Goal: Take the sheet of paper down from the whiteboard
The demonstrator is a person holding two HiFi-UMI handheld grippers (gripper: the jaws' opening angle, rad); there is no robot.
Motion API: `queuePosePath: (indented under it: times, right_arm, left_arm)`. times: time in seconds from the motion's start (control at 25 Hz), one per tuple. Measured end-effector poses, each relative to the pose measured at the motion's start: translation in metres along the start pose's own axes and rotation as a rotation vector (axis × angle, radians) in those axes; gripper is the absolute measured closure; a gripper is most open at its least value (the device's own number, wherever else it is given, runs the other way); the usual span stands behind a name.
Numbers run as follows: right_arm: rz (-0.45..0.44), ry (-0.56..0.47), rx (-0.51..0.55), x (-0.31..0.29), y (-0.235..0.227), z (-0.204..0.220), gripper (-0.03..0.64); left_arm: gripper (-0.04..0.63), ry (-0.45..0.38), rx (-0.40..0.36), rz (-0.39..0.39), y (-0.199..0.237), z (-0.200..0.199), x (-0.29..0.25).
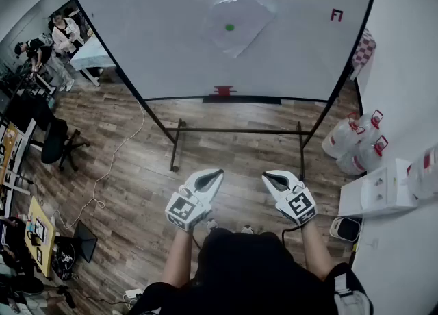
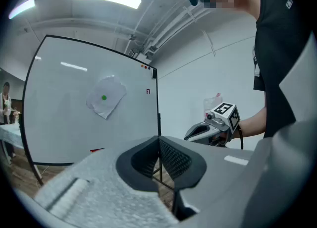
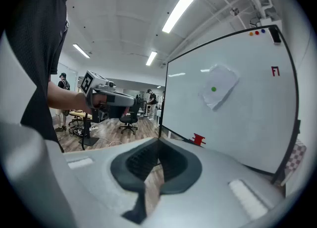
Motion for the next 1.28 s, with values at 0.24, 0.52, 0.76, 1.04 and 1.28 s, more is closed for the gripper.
queuePosePath:
  times: [0.24, 0.52, 0.76, 1.04, 1.28]
  right_arm:
    - [0.006, -0.009, -0.009, -0.002, -0.006, 0.001, 0.614]
    - [0.017, -0.036, -0.031, 0.005, -0.011, 0.002, 0.612]
    - [0.003, -0.042, -0.035, 0.006, -0.014, 0.002, 0.612]
    - [-0.016, -0.066, -0.066, 0.012, -0.022, 0.006, 0.612]
    - [-0.012, -0.068, -0.066, 0.002, -0.028, 0.005, 0.612]
  left_arm:
    - [0.584, 0.007, 0.004, 0.004, 0.002, 0.007, -0.005]
    - [0.586, 0.016, 0.011, 0.019, -0.006, 0.014, -0.011]
    - [0.584, 0.025, 0.031, 0.014, -0.008, 0.020, -0.016]
    - [0.585, 0.036, 0.021, 0.023, -0.018, 0.020, -0.024]
    - [0.584, 0.039, 0.019, 0.009, -0.006, 0.020, -0.025]
Point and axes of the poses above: the fingertips, and each gripper's own axes: x backward along the fingers, y to its left, z out of its underside, the point moved 4 cm from there along x, backward along the fingers, and after that the axes turned 2 degrees about -x, right-handed, at the moved point
